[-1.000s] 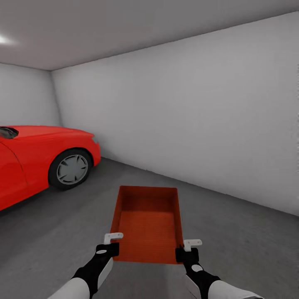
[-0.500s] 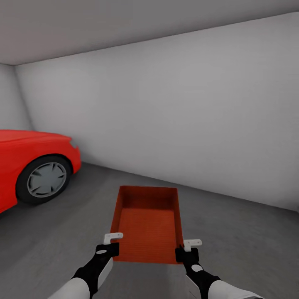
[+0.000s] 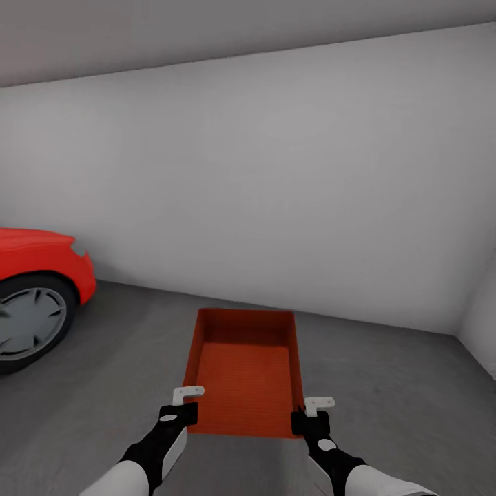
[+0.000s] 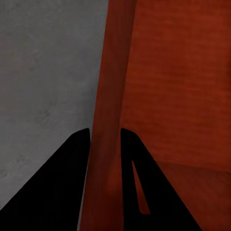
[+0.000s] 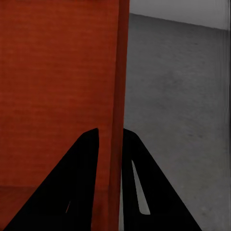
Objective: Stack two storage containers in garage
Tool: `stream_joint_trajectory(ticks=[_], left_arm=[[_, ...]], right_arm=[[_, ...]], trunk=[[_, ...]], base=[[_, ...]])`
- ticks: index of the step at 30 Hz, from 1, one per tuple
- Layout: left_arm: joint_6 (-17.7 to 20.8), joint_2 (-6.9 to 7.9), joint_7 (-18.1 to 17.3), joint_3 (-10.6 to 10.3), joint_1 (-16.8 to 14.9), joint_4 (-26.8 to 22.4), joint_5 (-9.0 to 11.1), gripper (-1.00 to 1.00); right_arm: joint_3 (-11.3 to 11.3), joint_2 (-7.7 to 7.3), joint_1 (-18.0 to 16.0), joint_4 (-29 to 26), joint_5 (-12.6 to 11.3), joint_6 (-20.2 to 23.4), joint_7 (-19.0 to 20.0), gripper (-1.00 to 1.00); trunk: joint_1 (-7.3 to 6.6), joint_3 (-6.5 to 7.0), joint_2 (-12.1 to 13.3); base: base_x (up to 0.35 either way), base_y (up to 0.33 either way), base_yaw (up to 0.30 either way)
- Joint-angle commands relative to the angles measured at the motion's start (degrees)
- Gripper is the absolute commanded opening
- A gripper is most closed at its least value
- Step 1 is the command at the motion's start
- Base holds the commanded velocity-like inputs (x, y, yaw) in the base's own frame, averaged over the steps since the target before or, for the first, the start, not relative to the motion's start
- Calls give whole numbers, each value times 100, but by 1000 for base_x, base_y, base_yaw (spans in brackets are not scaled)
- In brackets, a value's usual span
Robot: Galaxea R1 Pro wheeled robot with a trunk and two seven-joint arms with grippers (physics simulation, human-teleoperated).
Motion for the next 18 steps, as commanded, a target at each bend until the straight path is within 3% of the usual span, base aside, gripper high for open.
stream_joint_trajectory(ticks=[1, 18], left_arm=[[38, 2, 29, 33, 2, 8, 66, -100], [38, 2, 46, 33, 0, 4, 66, -100]], right_arm=[[-158, -36, -12, -15, -41, -46, -146, -100], [-158, -36, -12, -15, -41, -46, -146, -100]], trunk=[[3, -7, -4], [3, -7, -4]], base=[[297, 226, -285], [297, 226, -285]])
